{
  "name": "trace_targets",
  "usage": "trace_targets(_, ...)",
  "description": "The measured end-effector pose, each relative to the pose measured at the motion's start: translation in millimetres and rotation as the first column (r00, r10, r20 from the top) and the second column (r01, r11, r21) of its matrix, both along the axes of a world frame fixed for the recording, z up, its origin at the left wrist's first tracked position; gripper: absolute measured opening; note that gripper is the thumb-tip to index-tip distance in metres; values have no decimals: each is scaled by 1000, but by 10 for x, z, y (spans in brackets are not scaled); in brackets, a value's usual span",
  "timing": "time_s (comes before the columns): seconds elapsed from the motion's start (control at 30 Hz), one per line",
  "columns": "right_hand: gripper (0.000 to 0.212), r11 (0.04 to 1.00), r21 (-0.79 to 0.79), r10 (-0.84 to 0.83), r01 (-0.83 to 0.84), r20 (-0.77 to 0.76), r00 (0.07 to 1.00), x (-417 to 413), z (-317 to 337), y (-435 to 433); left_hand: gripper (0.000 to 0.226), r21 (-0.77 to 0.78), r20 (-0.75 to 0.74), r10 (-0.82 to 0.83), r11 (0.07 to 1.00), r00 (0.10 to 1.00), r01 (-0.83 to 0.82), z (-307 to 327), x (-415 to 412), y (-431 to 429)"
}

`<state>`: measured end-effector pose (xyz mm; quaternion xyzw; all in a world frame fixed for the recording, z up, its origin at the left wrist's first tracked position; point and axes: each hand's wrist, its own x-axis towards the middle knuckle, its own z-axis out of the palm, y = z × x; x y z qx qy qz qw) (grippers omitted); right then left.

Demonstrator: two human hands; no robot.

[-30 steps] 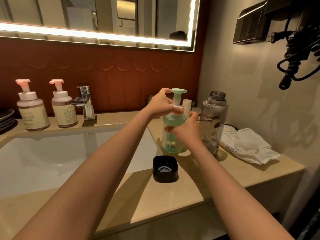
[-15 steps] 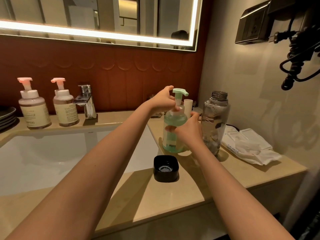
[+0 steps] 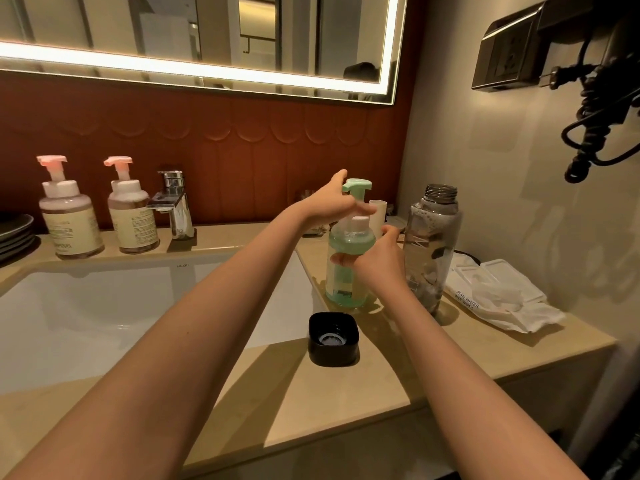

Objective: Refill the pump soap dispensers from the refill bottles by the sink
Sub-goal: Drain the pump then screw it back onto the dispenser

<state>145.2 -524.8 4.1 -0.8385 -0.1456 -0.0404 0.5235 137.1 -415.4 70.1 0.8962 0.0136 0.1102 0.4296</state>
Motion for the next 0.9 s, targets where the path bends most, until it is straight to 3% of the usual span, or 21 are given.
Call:
trace_targets(0.13, 91, 1000, 0, 9, -9, -2, 1000, -9, -1, -3, 105, 89, 22, 65, 994, 998, -66, -58, 3, 48)
trace_targets(0.27, 92, 1000, 0, 20, -20, -4, 1000, -23, 6, -15, 94, 4, -36, 22, 1000, 999, -22, -40, -1, 118)
trace_targets(0.4, 91, 1000, -3, 9, -9, 8, 1000, -27, 11, -17, 112, -137, -47, 14, 990, 999, -21, -101, 9, 45)
trace_targets(0.5, 89, 1000, 6, 17, -17, -5, 1000, -25, 12, -13, 117, -65, 5, 80, 995, 997, -79, -131, 16, 36)
trace_targets(0.67, 90, 1000, 13, 23, -23, -22, 999, -21, 8, -7, 98, -84, -23, 17, 996, 1000, -19, -94, 20, 94)
trace_targets(0.77, 91, 1000, -1, 11, -11, -19, 1000, -13, 8, 1, 106, -149, -9, 12, 989, 1000, -13, -112, 31, 24)
trace_targets(0.9, 91, 1000, 2, 17, -17, -24, 1000, -11, 2, 2, 110, -41, 56, 82, 996, 995, -80, -128, 59, 29)
